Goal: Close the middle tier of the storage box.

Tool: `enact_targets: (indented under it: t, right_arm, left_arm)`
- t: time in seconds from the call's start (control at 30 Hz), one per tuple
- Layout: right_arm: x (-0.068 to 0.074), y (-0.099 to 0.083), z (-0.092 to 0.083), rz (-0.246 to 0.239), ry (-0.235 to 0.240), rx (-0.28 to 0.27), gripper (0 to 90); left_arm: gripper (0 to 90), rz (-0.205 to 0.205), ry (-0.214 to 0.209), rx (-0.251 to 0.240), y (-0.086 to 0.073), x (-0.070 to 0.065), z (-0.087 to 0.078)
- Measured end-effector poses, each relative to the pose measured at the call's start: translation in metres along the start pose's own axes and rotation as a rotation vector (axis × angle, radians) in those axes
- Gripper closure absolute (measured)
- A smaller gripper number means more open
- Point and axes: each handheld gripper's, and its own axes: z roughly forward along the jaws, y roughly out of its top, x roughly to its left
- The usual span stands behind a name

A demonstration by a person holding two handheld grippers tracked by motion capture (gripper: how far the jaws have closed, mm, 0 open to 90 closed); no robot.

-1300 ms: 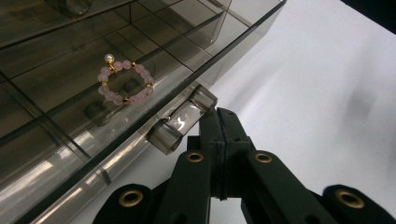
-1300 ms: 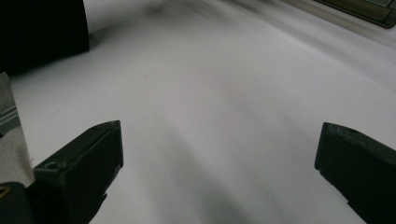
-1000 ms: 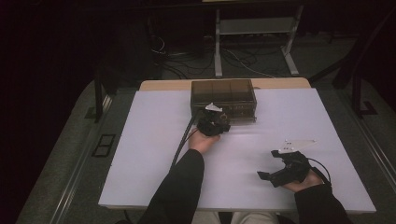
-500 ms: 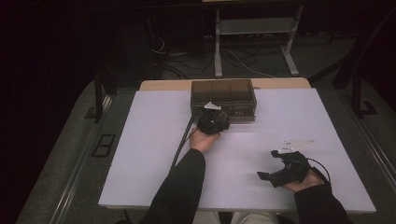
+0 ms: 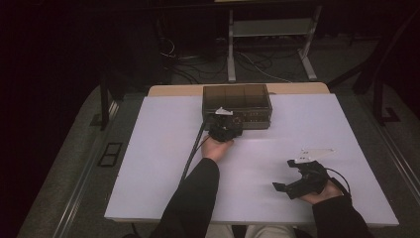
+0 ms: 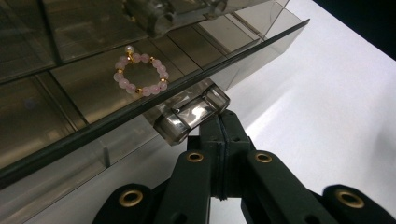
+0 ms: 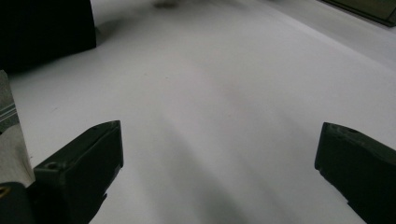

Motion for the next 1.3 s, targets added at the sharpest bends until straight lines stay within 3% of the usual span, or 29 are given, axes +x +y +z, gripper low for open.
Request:
enact_targets:
  t: [0.3,0.4,0.8,0.87,1.0,1.03,1.1,1.3]
  right_arm:
    - [0.0,0.0,0.0,0.0,0.0,0.0,0.5]
    - [0.0,0.0,0.0,0.0,0.001,0.001,0.5]
    - [0.0,0.0,0.0,0.0,0.001,0.0,0.5]
    - [0.0,0.0,0.0,0.0,0.0,0.0,0.5]
    - [-0.001,0.0,0.0,0.002,0.0,0.0,0.5]
    - [-0.001,0.0,-0.001,0.001,0.0,0.0,0.5]
    - [-0.001,0.0,-0.001,0.002,0.0,-0.001,0.5]
    - [0.0,0.0,-0.001,0.002,0.0,-0.003,0.5]
  left_arm:
    - [89.3,-0.023,0.007,-0.015,0.0,0.003,0.0]
    - [89.3,-0.06,0.006,-0.036,0.0,0.005,0.0]
    - [89.3,-0.127,-0.008,-0.08,0.0,0.014,0.003]
    - [89.3,-0.154,-0.007,-0.104,0.0,0.015,0.004]
    - [89.2,-0.173,-0.016,-0.11,-0.001,0.017,0.004]
    - [89.2,-0.195,-0.035,-0.112,-0.002,0.017,0.004]
    - [89.0,-0.18,-0.04,-0.111,-0.001,0.016,0.002]
    - [77.0,-0.183,-0.065,-0.11,0.0,0.013,-0.003]
